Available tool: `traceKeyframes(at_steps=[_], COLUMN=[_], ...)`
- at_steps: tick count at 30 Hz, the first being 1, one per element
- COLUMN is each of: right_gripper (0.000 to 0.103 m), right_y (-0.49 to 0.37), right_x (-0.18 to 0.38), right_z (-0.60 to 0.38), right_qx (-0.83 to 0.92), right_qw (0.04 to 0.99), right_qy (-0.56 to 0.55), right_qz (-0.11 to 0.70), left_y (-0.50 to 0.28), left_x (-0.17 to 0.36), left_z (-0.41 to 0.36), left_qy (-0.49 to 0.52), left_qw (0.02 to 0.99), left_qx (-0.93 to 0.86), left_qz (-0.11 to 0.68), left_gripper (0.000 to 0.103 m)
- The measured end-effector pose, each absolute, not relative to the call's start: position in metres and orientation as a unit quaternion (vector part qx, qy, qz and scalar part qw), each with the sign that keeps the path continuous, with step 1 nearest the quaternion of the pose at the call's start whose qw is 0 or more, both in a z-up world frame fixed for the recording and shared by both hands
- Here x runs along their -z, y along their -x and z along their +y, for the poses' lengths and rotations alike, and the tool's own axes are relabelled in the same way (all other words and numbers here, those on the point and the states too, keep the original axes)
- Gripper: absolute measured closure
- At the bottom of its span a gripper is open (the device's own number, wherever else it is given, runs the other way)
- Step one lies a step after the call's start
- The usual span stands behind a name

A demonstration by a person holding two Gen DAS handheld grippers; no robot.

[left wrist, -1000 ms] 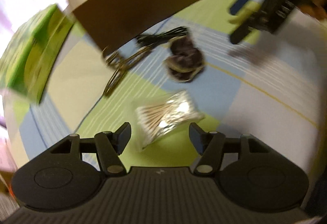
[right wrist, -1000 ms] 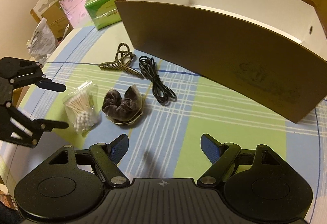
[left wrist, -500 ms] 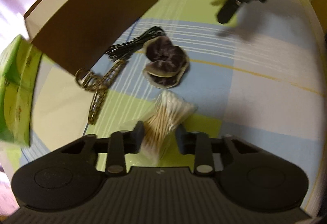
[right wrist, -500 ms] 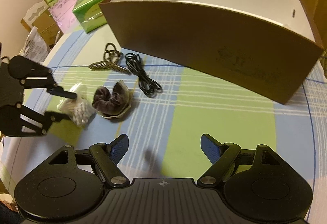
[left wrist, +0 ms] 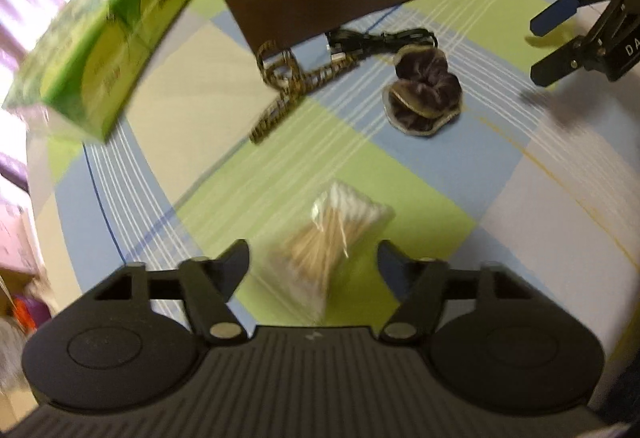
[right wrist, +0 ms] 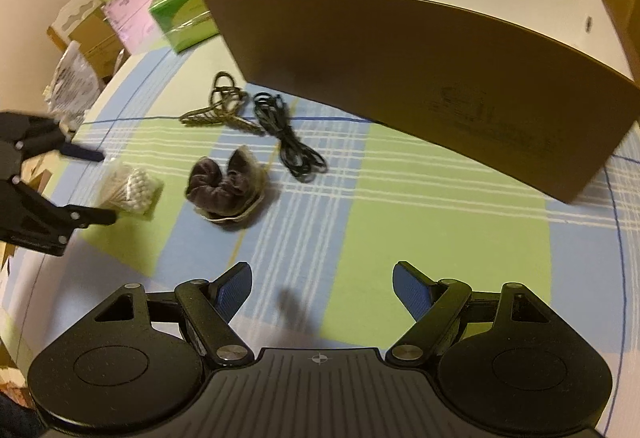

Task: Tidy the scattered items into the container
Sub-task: 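Grasp the cotton-swab bag with the left tool while the right tool grasps the brown scrunchie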

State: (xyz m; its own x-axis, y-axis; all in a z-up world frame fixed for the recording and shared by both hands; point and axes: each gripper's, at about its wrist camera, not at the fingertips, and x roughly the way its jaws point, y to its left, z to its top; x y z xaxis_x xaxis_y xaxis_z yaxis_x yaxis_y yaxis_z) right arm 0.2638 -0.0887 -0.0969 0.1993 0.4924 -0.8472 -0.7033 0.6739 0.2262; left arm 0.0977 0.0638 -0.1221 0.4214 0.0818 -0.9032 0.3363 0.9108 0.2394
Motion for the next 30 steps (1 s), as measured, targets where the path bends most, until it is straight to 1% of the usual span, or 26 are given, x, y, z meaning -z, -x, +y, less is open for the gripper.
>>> traceKeyframes(at_steps=[3, 5, 7, 10, 14, 19, 28, 29, 30], right_gripper=[0.020, 0.020, 0.020, 0.020, 0.020, 0.020, 0.020, 0.022, 0.054], right_y=[-0.261, -0.260, -0.259, -0.258, -0.258, -0.257, -0.264, -0.262, -0.261], right_x=[0.097, 0.097, 0.096, 0.095, 0.095, 0.099, 0.117, 0.120, 0.123], right_z=[-0.082, -0.078, -0.074, -0.067, -0.050, -0.020, 0.018, 0.020, 0.022], right_qx=[-0.399, -0.404, -0.408, -0.419, -0.438, -0.465, -0.479, -0.478, -0.479], right_qw=[0.763, 0.760, 0.759, 0.756, 0.750, 0.742, 0.731, 0.731, 0.729], right_qy=[0.111, 0.115, 0.118, 0.119, 0.127, 0.142, 0.176, 0.186, 0.197], right_qz=[0.497, 0.496, 0.493, 0.488, 0.479, 0.462, 0.453, 0.451, 0.446], left_y=[-0.104, -0.107, -0.109, -0.107, -0.109, -0.111, -0.113, -0.112, -0.112], left_x=[0.132, 0.139, 0.138, 0.138, 0.135, 0.120, 0.110, 0.110, 0.110], left_z=[0.062, 0.061, 0.065, 0.072, 0.090, 0.107, 0.101, 0.100, 0.100], left_qy=[-0.200, -0.202, -0.187, -0.177, -0.139, -0.076, -0.045, -0.044, -0.043], left_qw=[0.818, 0.811, 0.810, 0.813, 0.821, 0.836, 0.843, 0.843, 0.843], left_qx=[0.099, 0.120, 0.136, 0.114, 0.037, -0.011, -0.023, -0.023, -0.024], left_qz=[0.530, 0.536, 0.538, 0.543, 0.553, 0.544, 0.536, 0.536, 0.536], left_gripper=[0.038, 0.061, 0.079, 0.081, 0.086, 0.086, 0.086, 0.086, 0.086])
